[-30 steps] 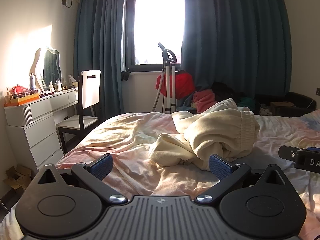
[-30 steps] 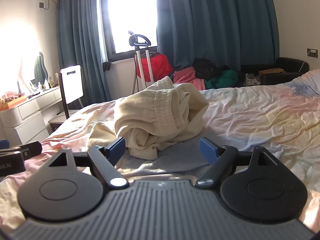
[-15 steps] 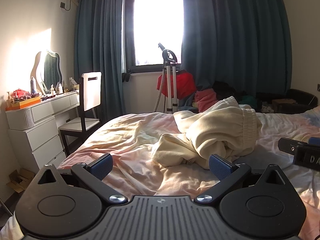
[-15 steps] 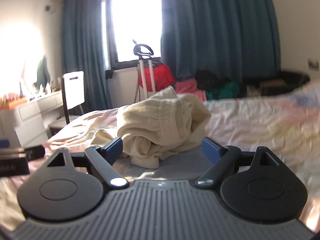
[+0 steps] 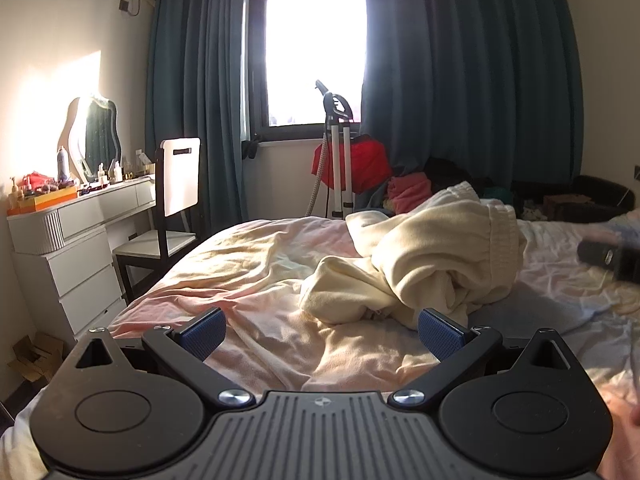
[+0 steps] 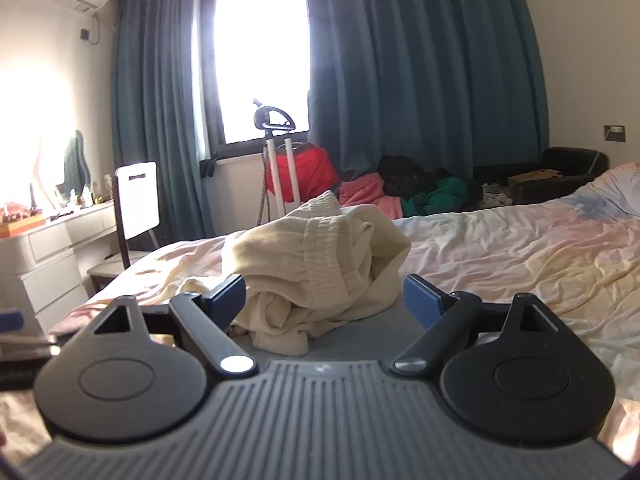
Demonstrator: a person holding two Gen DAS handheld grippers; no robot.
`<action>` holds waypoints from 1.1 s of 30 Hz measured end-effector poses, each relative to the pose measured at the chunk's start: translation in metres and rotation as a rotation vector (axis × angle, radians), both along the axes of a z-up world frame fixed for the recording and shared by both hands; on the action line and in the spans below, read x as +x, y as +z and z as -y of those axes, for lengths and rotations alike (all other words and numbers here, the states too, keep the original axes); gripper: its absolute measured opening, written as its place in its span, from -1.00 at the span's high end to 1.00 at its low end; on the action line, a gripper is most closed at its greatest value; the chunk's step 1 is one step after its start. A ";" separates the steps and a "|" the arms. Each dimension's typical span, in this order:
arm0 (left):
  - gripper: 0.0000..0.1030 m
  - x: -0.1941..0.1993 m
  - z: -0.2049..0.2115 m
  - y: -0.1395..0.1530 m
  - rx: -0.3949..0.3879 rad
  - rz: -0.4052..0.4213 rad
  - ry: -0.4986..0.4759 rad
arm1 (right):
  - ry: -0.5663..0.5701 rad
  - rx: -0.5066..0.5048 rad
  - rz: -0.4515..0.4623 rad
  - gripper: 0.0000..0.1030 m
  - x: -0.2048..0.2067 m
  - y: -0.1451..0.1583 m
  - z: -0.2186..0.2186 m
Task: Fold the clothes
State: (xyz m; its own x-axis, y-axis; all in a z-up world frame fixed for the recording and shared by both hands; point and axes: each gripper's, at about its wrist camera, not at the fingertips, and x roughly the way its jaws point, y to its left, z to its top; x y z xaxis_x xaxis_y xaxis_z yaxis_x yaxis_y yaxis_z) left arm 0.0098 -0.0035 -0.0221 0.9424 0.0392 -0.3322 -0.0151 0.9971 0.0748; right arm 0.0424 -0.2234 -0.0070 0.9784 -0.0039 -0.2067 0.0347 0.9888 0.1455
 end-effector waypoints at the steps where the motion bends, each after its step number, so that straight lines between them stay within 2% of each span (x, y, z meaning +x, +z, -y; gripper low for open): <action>1: -1.00 0.001 0.002 -0.003 0.010 0.000 -0.002 | -0.016 0.017 0.004 -0.70 -0.001 0.001 0.004; 7: -0.99 0.024 0.029 -0.015 0.056 -0.004 -0.041 | -0.089 0.110 0.044 -0.69 -0.007 0.009 0.033; 11: -0.99 0.055 0.071 -0.015 0.102 0.012 -0.111 | -0.158 0.161 0.053 -0.65 -0.009 0.011 0.056; 12: -0.99 0.063 0.084 -0.016 0.130 0.022 -0.132 | -0.172 0.159 0.049 -0.58 -0.008 0.010 0.060; 14: -0.99 0.081 0.111 -0.016 0.168 0.035 -0.169 | -0.187 0.155 0.016 -0.20 -0.003 0.007 0.068; 15: -0.99 0.091 0.125 -0.017 0.176 0.038 -0.184 | -0.194 0.154 0.000 -0.08 0.000 0.005 0.073; 17: -0.99 0.113 0.153 -0.018 0.200 0.049 -0.196 | -0.201 0.170 -0.029 0.42 0.006 0.000 0.083; 20: -0.99 0.146 0.194 -0.020 0.242 0.066 -0.206 | -0.194 0.182 -0.080 0.70 0.020 -0.009 0.094; 21: -0.98 0.157 0.205 -0.021 0.257 0.069 -0.197 | -0.190 0.180 -0.096 0.71 0.025 -0.012 0.097; 23: -0.81 0.181 0.219 -0.022 0.258 0.059 -0.163 | -0.189 0.207 -0.112 0.71 0.031 -0.019 0.104; 26: -0.57 0.211 0.223 -0.024 0.207 0.034 -0.103 | -0.178 0.249 -0.143 0.71 0.043 -0.028 0.111; 28: -0.51 0.227 0.224 -0.027 0.183 0.020 -0.089 | -0.174 0.263 -0.152 0.71 0.049 -0.033 0.114; 30: -0.29 0.231 0.227 -0.028 0.185 0.040 -0.096 | -0.164 0.264 -0.161 0.70 0.057 -0.039 0.114; 32: 0.11 0.230 0.229 -0.026 0.180 0.077 -0.100 | -0.158 0.263 -0.169 0.70 0.064 -0.045 0.115; 33: 0.23 0.230 0.230 -0.025 0.177 0.095 -0.101 | -0.154 0.261 -0.169 0.70 0.066 -0.047 0.114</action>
